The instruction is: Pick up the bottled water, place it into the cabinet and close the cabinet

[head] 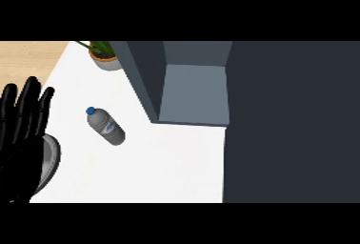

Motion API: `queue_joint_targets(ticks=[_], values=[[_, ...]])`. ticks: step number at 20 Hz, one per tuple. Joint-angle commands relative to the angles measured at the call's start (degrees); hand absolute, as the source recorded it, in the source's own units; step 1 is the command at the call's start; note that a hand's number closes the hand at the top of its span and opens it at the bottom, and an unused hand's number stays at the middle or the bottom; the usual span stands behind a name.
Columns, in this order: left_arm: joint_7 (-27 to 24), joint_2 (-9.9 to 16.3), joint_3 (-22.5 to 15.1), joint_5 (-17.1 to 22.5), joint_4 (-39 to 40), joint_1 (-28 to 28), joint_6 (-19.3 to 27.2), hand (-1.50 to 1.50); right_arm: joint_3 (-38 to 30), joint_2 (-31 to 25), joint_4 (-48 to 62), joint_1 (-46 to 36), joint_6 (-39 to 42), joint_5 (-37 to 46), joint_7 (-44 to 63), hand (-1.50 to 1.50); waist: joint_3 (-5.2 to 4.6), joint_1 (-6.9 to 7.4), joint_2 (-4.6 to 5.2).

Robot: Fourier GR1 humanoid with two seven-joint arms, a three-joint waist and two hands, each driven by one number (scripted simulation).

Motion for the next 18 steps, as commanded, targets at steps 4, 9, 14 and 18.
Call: queue_joint_targets(ticks=[4,9,14,18], values=[[5.59,0.64,1.86,3.24,5.84,-8.84,-0.18,-1.50,1.40,-0.53,-6.10,3.81,0.40,2.65,0.34,-1.50,-0.26,-3.84,0.46],[18.56,-4.75,3.48,16.51,12.10,-4.20,7.18,-1.50,6.71,5.16,-3.27,11.32,0.82,-10.49,6.60,-1.50,-0.16,-4.31,0.87],[28.07,-3.98,5.77,18.61,6.46,-4.77,9.44,-1.50,6.93,4.04,-11.86,21.68,2.99,-14.01,8.52,-1.50,-0.22,-3.74,0.21],[32.08,-2.61,5.66,19.41,2.16,-3.09,10.15,-1.50,7.73,4.22,-12.43,24.79,4.96,-14.96,6.16,-1.50,-0.25,-3.34,0.34]])
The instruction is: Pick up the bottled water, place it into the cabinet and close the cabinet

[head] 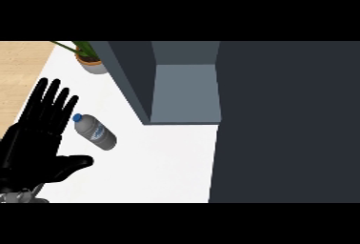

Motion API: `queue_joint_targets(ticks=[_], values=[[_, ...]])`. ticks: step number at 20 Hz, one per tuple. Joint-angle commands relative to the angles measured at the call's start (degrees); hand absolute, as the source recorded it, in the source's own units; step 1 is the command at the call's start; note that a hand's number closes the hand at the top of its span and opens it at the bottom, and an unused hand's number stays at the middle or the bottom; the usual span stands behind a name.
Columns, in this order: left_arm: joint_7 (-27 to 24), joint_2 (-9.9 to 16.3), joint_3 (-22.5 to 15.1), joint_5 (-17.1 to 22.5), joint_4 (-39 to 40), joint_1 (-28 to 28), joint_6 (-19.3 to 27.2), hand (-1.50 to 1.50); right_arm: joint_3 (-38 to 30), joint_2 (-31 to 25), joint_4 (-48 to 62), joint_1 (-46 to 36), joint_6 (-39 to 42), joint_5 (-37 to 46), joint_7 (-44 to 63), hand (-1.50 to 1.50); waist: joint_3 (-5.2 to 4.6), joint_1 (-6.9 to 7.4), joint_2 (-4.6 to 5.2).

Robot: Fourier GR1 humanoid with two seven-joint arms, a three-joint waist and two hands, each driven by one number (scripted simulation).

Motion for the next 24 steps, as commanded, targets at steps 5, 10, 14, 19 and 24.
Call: queue_joint_targets(ticks=[5,10,14,19,24], values=[[1.22,-1.71,-2.04,0.78,-3.57,5.48,-0.02,-1.50,5.47,1.21,-5.83,8.65,-0.55,0.43,-0.72,-1.50,-0.03,0.16,-0.02],[-0.43,0.05,1.45,2.67,-3.31,8.78,-3.10,-1.50,2.87,0.70,2.92,9.70,4.63,-0.29,-9.47,-1.50,-0.03,0.25,0.04],[0.47,0.57,1.82,3.21,-4.57,9.61,-3.72,-1.50,3.45,-1.19,-2.18,12.81,4.92,-1.93,-7.87,-1.50,-0.03,0.14,0.03],[-4.00,1.72,5.75,6.38,-4.01,12.00,-8.24,-1.50,8.58,0.99,-0.23,15.06,2.84,4.26,-12.20,-1.50,-0.04,0.18,0.01],[-9.09,-1.74,4.85,3.89,-2.33,15.38,-7.44,-1.50,5.02,-1.38,-0.29,16.39,5.66,1.62,-13.71,-1.50,-0.04,0.17,0.01]])
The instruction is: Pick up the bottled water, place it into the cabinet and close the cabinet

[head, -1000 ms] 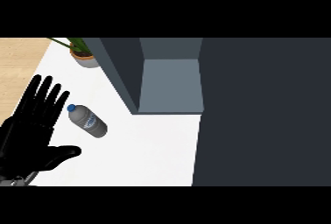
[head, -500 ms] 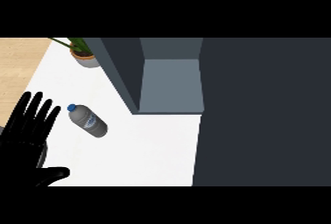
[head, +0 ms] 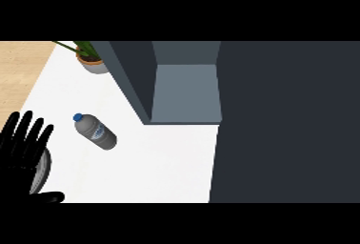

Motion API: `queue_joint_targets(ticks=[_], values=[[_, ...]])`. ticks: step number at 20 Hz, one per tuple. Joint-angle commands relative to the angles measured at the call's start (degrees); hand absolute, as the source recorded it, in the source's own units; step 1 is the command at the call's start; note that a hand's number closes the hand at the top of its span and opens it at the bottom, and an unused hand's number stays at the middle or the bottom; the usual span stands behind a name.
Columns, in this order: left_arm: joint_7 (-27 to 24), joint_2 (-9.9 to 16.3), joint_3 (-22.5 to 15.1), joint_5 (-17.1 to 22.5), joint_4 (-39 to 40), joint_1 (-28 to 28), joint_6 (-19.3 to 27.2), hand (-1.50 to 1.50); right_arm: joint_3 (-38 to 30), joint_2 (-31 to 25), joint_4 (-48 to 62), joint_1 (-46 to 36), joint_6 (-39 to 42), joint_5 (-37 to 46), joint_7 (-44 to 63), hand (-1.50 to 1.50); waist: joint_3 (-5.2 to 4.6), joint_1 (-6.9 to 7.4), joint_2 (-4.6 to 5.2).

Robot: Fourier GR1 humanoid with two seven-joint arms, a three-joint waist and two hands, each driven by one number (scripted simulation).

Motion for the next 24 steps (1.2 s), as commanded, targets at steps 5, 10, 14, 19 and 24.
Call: queue_joint_targets(ticks=[5,10,14,19,24], values=[[-4.79,3.98,6.81,2.29,10.79,-3.14,-4.40,-1.50,-0.97,-0.63,5.43,2.52,2.77,0.52,-7.94,-1.50,0.01,-0.26,0.04],[-10.84,5.78,7.62,-0.64,21.81,-6.54,-7.67,-1.50,2.79,0.63,6.77,1.88,1.31,3.75,-9.15,-1.50,-0.01,-0.34,0.09],[-11.06,7.13,6.90,-3.42,26.08,-10.18,-7.00,-1.50,4.24,-0.21,3.89,2.53,1.00,3.70,-6.70,-1.50,-0.01,-0.38,0.10],[-15.60,8.09,8.25,-3.03,33.05,-9.60,-10.83,-1.50,0.38,-2.74,1.81,3.75,1.95,-0.26,-6.75,-1.50,0.00,-0.21,0.07],[-20.76,9.91,10.06,-2.96,47.49,-15.83,-13.36,-1.50,6.94,-0.01,2.62,3.07,-0.64,4.97,-7.32,-1.50,-0.04,-0.46,0.14]])
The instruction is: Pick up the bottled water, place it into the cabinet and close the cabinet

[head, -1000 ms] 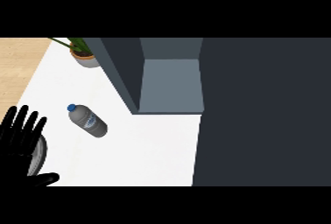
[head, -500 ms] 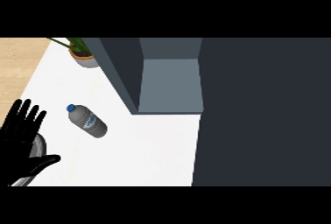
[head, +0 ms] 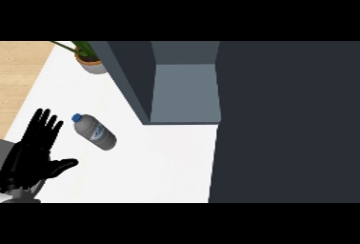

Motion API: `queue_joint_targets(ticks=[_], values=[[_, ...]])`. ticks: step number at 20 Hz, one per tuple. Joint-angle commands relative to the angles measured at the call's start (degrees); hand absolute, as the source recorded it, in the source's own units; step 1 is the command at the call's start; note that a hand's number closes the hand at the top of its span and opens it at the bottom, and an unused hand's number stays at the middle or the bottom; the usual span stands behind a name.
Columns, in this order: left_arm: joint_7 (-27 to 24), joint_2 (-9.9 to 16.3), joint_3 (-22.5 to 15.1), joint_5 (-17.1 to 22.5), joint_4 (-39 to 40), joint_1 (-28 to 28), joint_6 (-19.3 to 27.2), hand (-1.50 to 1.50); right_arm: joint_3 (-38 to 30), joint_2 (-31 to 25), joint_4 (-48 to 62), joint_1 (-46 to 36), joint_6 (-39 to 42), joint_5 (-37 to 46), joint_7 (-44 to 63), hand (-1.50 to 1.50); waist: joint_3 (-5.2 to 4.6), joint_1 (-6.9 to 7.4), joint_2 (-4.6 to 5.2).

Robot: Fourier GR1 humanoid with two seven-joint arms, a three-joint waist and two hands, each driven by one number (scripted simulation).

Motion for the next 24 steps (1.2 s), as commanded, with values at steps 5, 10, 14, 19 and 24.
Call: queue_joint_targets(ticks=[5,10,14,19,24], values=[[-8.64,1.65,2.62,-0.35,21.59,-7.30,-3.02,-1.50,-0.69,-2.22,1.05,3.16,2.28,-1.45,-3.44,-1.50,-0.02,-0.35,0.04],[-12.14,2.32,3.40,0.39,29.10,-8.98,-5.20,-1.50,-3.05,-2.90,1.45,0.93,2.16,-4.38,-2.69,-1.50,0.00,0.00,0.05],[-20.45,3.52,4.78,-0.57,43.65,-13.53,-9.11,-1.50,-1.73,-3.13,-0.32,3.15,2.31,-3.60,-3.40,-1.50,-0.07,-0.54,0.17],[-20.75,6.40,5.02,-0.49,51.48,-19.74,-10.94,-1.50,1.75,-2.13,-1.36,4.47,0.45,-1.11,-3.48,-1.50,-0.05,-0.47,0.11],[-27.90,5.08,4.14,-2.52,57.84,-20.06,-11.36,-1.50,0.47,-3.59,0.61,6.86,3.47,-1.26,-9.14,-1.50,-0.05,-0.68,0.09]])
